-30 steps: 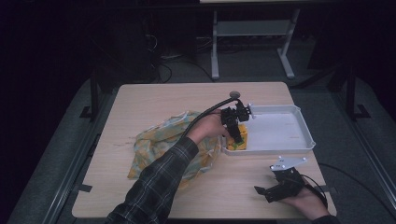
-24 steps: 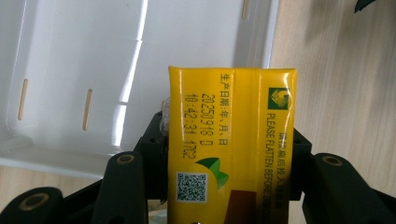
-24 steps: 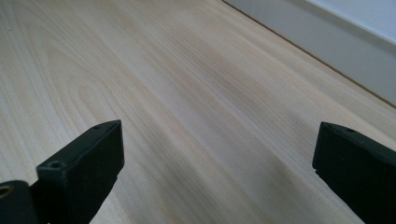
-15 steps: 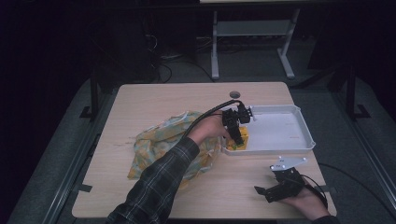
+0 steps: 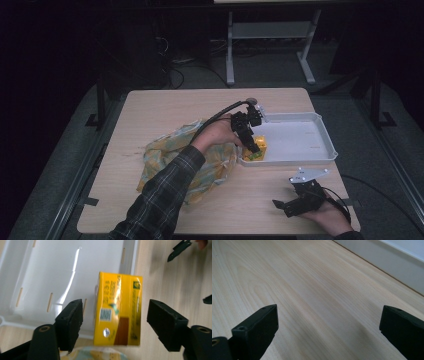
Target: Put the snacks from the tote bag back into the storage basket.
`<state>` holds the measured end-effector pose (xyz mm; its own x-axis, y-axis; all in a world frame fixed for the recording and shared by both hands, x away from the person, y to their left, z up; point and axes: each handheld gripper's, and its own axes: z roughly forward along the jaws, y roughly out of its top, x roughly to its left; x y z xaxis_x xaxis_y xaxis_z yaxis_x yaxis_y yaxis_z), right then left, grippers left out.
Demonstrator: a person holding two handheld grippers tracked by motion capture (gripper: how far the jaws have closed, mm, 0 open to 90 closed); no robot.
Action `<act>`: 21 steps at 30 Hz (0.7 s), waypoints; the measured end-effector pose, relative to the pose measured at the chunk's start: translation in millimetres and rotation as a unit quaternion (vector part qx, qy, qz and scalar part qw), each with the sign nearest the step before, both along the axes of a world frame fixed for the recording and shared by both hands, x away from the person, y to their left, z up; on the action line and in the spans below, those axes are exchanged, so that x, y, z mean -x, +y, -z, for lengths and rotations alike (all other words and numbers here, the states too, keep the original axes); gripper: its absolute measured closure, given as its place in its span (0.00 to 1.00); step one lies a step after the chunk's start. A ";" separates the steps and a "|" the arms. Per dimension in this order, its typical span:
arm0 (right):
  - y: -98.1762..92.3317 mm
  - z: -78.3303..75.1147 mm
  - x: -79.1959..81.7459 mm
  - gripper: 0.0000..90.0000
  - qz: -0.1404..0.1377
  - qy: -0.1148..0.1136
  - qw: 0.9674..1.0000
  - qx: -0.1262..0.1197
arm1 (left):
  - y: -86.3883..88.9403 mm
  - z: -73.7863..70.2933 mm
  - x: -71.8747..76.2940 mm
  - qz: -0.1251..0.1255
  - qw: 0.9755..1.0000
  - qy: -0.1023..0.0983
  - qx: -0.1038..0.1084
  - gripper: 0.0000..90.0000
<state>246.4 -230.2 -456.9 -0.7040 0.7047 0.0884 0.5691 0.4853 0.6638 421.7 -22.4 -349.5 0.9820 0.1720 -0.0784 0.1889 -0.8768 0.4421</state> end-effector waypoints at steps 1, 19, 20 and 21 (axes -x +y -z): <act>0.0 0.0 0.0 0.02 0.000 0.000 1.000 0.000 | 4.5 -2.5 0.6 -0.001 1.000 -0.001 0.005 0.30; -1.3 -10.5 -9.3 0.06 0.018 -0.010 1.000 0.007 | 114.7 -25.2 30.4 -0.068 0.995 -0.030 0.060 0.28; -1.1 -10.6 -10.6 0.06 0.015 -0.013 1.000 0.008 | 120.5 -24.6 32.2 -0.072 0.995 -0.030 0.064 0.28; -0.8 -10.7 -11.5 0.06 0.014 -0.013 1.000 0.008 | 125.9 -23.9 33.9 -0.076 0.995 -0.031 0.065 0.28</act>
<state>257.9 -231.0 -446.2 -0.6856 0.7256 0.0582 0.5651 0.4801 0.6709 387.9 103.5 -325.6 0.9493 0.3104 -0.0495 0.2830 -0.7756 0.5643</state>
